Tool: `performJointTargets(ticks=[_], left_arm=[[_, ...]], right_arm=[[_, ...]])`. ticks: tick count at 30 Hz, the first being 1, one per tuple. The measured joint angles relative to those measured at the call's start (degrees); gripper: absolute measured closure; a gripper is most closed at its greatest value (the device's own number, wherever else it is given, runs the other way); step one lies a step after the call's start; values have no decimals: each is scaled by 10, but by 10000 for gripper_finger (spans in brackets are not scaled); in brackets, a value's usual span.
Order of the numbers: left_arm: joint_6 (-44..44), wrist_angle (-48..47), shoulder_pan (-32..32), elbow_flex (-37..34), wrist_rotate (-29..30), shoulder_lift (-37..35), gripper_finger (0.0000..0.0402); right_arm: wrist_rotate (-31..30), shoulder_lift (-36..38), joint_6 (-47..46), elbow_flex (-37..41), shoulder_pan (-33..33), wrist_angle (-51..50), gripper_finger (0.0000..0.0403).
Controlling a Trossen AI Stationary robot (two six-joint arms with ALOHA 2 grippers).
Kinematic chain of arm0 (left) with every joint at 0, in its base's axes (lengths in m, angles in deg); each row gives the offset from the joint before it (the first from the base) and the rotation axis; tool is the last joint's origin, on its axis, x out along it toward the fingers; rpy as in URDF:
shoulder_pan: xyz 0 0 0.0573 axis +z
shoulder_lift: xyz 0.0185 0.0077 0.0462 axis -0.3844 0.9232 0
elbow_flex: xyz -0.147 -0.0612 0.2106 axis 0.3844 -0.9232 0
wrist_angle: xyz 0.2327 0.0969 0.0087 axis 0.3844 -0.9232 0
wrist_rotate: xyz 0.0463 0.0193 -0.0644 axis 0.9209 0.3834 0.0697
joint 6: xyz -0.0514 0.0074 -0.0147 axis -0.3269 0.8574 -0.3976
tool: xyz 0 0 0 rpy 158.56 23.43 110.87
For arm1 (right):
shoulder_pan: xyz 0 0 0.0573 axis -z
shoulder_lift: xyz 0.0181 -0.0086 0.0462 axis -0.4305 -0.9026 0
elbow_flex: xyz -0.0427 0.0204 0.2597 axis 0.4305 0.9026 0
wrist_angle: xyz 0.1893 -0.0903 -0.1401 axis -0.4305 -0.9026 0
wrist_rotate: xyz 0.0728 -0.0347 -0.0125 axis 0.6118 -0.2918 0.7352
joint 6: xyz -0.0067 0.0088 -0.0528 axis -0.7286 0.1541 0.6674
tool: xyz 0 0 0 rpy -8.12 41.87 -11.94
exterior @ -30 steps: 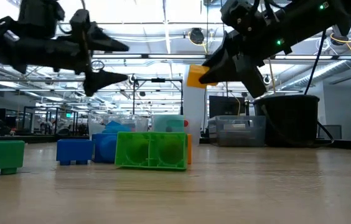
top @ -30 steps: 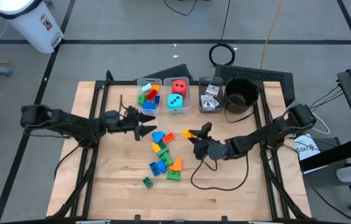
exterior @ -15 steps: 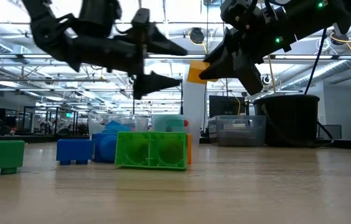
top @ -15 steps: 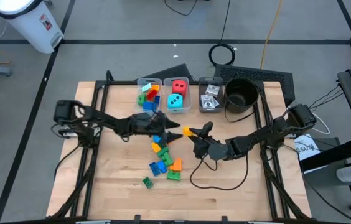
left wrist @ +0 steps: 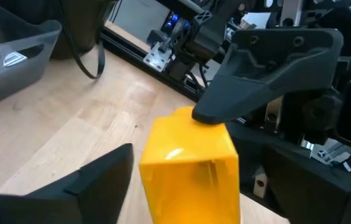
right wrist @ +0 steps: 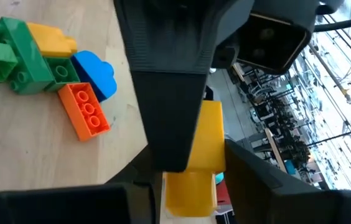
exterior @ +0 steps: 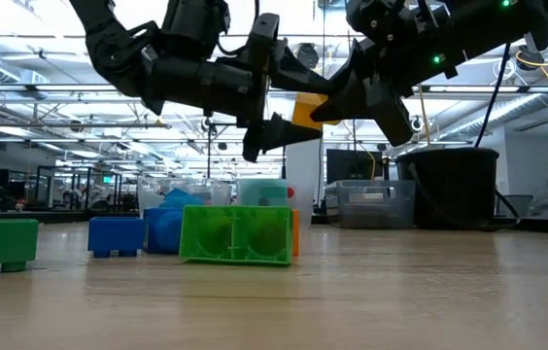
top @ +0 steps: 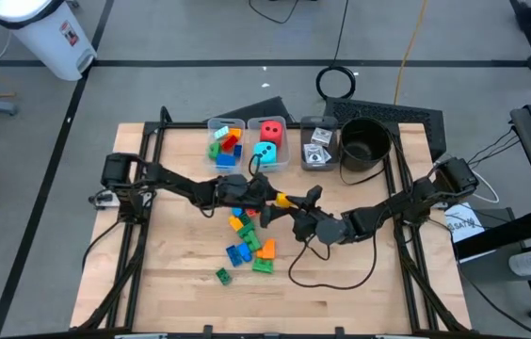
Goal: Pick & Place Toys
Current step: Put the yellow game piece into the left transparent bin
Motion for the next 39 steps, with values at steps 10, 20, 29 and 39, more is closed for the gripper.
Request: performJointTargets(ticks=[10,20,29,39], left_arm=[[-13,0,9,2,-4,-2,269],[53,-100,70,-18,-28,-101,268],[106,-143,123,-153,210,-280,268],[56,-128,225,-209,271,-253,268]], right_arm=[[16,0,-12,0,0,-3,283],[30,3,-144,-1,-8,9,267],[33,20,-152,2,-31,-2,271],[33,21,-152,0,-22,16,277]])
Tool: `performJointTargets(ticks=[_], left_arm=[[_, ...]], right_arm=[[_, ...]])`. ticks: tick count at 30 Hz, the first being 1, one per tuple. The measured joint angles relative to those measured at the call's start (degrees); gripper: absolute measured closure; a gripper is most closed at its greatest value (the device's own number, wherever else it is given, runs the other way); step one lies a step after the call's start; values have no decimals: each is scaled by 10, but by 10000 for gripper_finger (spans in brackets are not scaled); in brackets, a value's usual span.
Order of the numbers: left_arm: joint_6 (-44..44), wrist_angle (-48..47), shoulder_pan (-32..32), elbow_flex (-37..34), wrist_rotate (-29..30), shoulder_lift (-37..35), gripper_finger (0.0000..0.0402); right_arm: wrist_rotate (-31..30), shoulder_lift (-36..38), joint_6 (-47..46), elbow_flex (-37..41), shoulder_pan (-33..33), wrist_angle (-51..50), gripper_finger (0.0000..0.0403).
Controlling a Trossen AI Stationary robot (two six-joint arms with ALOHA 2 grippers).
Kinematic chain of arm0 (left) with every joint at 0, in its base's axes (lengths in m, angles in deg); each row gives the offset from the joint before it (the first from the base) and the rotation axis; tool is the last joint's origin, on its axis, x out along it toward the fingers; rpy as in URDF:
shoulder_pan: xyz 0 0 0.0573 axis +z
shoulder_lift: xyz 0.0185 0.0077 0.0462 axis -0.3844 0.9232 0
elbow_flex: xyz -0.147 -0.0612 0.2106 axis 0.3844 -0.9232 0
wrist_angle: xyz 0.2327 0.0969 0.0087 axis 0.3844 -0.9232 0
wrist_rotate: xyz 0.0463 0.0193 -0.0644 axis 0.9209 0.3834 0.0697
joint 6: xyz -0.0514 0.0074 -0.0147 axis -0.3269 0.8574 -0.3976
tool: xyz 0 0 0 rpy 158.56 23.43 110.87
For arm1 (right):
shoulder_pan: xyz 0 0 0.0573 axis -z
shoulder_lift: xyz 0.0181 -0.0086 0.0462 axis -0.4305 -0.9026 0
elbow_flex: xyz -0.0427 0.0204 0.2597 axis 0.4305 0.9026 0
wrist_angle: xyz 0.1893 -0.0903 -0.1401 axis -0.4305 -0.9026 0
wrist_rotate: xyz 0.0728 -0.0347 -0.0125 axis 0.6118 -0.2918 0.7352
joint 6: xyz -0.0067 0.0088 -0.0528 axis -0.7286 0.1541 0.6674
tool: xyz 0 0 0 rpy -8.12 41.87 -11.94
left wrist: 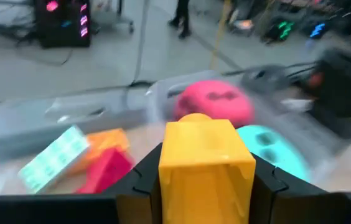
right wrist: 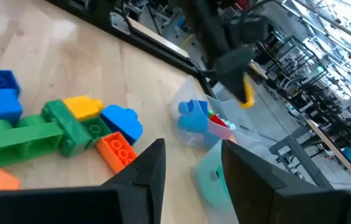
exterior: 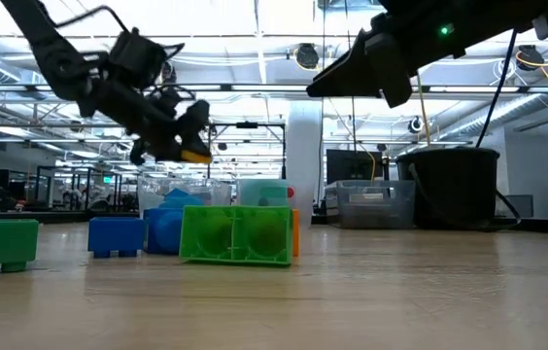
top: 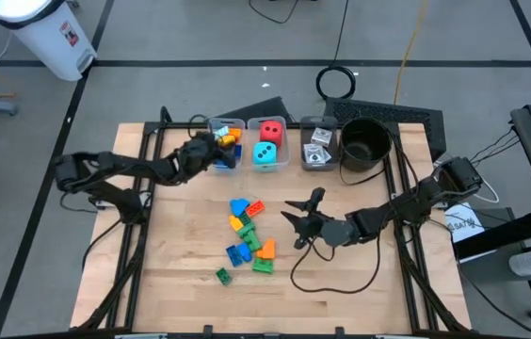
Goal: Pick & Place Toys
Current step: Put the yellow game piece into the left transparent bin, then put the dark yellow game piece into the left transparent bin
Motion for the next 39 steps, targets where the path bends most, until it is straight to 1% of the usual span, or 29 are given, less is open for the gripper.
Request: performJointTargets(ticks=[5,9,11,15,21,23,26,30,33,35,37,39], left_arm=[[-8,28,43,19,5,53,268],[-8,22,63,45,-26,94,252],[-8,27,67,58,-41,109,239],[-8,22,68,74,-41,130,204],[-7,4,76,83,-37,133,155],[-3,-9,81,83,-47,128,141],[16,-32,88,83,-88,101,124],[19,-88,95,83,-170,27,109],[14,-167,96,83,-234,-47,104],[30,-233,93,83,-280,-103,104],[61,-291,78,83,-298,-158,104],[80,-344,55,83,-298,-212,103]], right_arm=[[-1,0,0,0,0,1,281],[-1,0,0,0,0,-2,282],[-1,0,0,0,0,-2,280],[-1,0,0,0,0,-2,281],[-1,0,-13,0,0,-11,284],[-1,0,-13,0,0,-11,283],[-1,0,-13,0,0,-15,282],[-2,0,-21,0,0,-16,285],[-1,0,-65,0,0,-16,286],[7,0,-87,0,0,-16,285],[31,0,-102,0,0,-16,284],[60,6,-111,0,0,-19,284]])
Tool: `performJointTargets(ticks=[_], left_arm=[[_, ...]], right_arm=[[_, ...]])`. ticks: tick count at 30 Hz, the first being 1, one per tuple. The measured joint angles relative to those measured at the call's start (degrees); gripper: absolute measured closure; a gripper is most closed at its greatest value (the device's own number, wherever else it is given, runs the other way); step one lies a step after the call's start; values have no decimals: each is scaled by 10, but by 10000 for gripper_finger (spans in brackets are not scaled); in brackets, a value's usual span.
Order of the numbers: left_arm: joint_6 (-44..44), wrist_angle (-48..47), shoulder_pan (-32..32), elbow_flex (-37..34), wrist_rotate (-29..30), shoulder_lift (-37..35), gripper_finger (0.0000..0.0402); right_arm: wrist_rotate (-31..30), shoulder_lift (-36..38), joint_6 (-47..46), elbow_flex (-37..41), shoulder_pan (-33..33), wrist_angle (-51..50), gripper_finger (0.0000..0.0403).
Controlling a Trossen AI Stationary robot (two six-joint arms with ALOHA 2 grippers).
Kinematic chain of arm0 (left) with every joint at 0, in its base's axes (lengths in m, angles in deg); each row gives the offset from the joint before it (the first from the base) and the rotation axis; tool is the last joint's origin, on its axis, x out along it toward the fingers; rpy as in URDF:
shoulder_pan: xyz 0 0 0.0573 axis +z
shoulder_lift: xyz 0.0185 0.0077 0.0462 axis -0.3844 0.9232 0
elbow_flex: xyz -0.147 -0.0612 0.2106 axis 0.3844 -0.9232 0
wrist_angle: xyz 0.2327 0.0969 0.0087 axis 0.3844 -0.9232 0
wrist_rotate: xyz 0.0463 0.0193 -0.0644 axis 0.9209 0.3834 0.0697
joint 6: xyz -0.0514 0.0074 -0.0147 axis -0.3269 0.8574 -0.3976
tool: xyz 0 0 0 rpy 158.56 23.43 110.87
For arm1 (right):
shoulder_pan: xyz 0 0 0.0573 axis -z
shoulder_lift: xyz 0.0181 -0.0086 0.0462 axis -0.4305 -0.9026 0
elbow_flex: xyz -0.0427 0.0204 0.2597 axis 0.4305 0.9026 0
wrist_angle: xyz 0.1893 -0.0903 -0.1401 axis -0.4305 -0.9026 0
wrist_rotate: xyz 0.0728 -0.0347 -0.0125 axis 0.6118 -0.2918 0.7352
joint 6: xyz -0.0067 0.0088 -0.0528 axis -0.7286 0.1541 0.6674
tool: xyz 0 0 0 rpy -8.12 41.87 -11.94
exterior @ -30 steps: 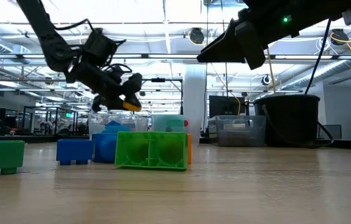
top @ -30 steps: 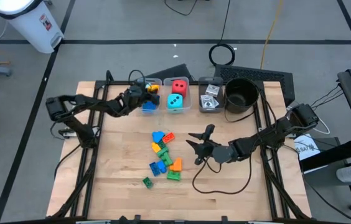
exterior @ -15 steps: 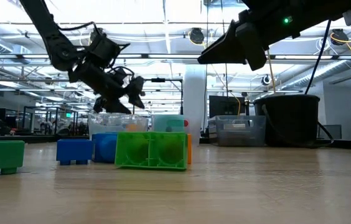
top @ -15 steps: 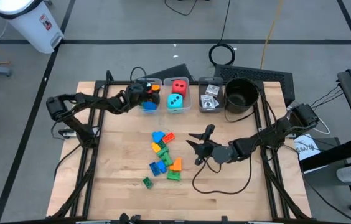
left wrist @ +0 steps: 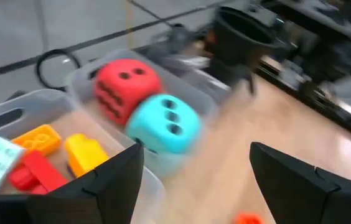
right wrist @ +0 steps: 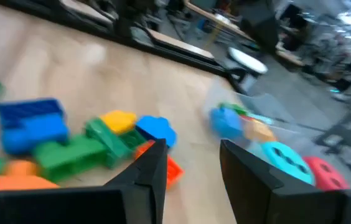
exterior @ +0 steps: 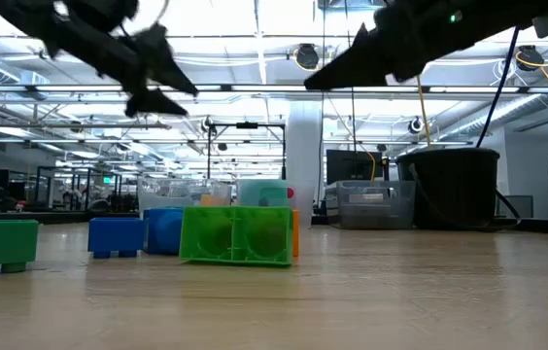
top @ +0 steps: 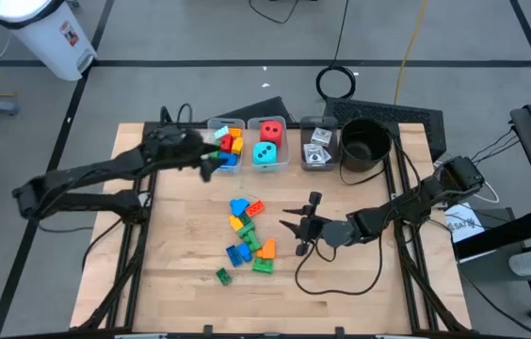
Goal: Pick & Place Toys
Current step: Put the dark yellow game piece into the left transparent bin
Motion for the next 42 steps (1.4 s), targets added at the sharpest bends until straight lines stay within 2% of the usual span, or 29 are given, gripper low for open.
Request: performJointTargets(ticks=[4,12,18,21,25,28,35,38,42], left_arm=[[40,-71,-49,-11,4,-115,105],[96,-68,-155,-120,4,-327,99],[94,-113,-168,-162,5,-449,99],[77,-123,-168,-164,5,-472,97],[-42,-103,-168,-164,5,-478,96],[-82,-91,-168,-164,6,-478,97],[-88,-92,-167,-164,5,-478,95],[-90,-92,-167,-164,5,-478,94],[-86,-92,-167,-164,5,-478,93]], right_arm=[[40,12,-26,0,2,-10,290],[132,38,-96,0,17,-32,296],[132,39,-98,0,28,-29,294],[132,39,-98,0,28,-28,296],[132,39,-95,0,28,-26,297],[132,39,-93,0,28,-26,296],[130,39,2,0,43,-26,298],[134,39,-17,0,42,-26,296],[135,39,-96,0,41,-33,297]])
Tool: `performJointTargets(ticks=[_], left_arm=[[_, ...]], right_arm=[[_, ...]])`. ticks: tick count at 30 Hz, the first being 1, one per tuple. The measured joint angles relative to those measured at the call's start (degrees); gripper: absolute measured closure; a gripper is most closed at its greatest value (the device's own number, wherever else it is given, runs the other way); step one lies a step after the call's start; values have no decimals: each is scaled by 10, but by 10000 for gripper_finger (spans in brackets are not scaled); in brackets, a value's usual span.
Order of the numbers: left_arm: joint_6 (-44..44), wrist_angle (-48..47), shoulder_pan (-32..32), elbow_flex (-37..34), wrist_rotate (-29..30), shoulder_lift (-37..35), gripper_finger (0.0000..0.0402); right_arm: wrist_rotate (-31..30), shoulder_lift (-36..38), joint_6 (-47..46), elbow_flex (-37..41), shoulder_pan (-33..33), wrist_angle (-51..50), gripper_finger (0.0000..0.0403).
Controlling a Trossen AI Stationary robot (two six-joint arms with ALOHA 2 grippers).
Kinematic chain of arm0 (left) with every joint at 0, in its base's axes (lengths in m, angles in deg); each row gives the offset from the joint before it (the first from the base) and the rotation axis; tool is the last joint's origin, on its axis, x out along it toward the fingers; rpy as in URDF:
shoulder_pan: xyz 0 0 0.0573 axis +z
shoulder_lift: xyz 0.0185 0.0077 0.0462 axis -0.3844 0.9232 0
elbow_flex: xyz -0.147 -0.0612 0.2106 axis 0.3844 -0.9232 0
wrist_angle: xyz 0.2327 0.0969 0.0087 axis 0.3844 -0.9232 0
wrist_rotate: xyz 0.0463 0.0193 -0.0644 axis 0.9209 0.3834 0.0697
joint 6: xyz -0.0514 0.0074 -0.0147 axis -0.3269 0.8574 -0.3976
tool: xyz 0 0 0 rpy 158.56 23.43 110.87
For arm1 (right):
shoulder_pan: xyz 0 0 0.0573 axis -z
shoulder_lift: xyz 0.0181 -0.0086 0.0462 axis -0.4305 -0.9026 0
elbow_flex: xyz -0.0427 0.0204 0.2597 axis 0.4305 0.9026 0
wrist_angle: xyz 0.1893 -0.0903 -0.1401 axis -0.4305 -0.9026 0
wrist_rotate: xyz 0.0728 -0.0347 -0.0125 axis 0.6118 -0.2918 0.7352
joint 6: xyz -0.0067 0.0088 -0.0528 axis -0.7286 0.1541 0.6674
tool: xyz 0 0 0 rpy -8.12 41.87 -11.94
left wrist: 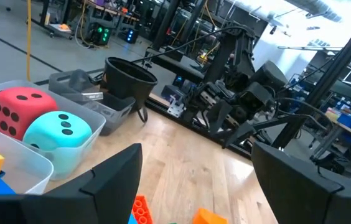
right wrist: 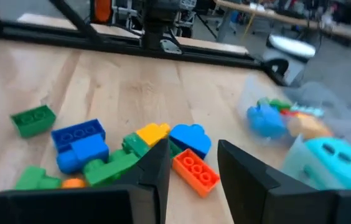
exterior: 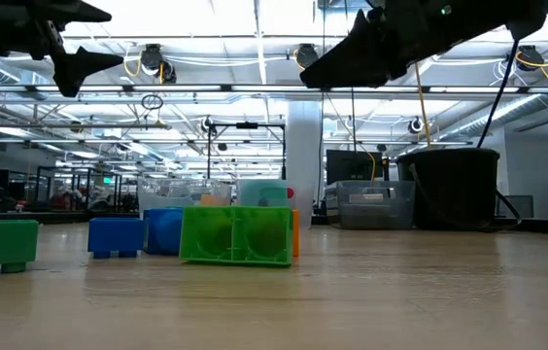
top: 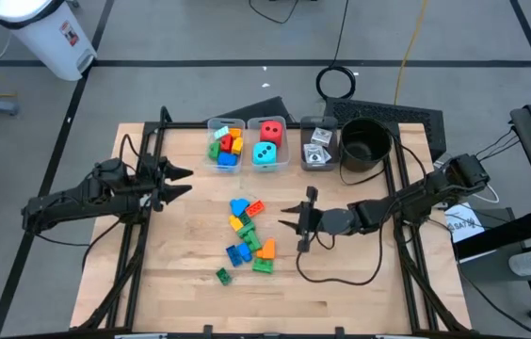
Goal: Pick & Place Toys
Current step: Put the dark yellow game piece into the left transparent bin
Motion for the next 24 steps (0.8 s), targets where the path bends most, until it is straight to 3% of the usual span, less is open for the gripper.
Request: performJointTargets(ticks=[6,12,15,19,24], left_arm=[[-2,0,0,0,0,0,93],[-3,0,0,0,0,0,94],[0,0,0,0,0,0,94],[87,0,1,0,12,0,94],[112,1,0,0,12,0,93]], right_arm=[[98,-41,-20,0,0,27,288],[192,-132,-61,-14,6,72,219],[263,-180,-75,-50,9,47,187],[343,-223,-77,-105,9,-36,177],[336,-236,-71,-145,11,-155,193]])
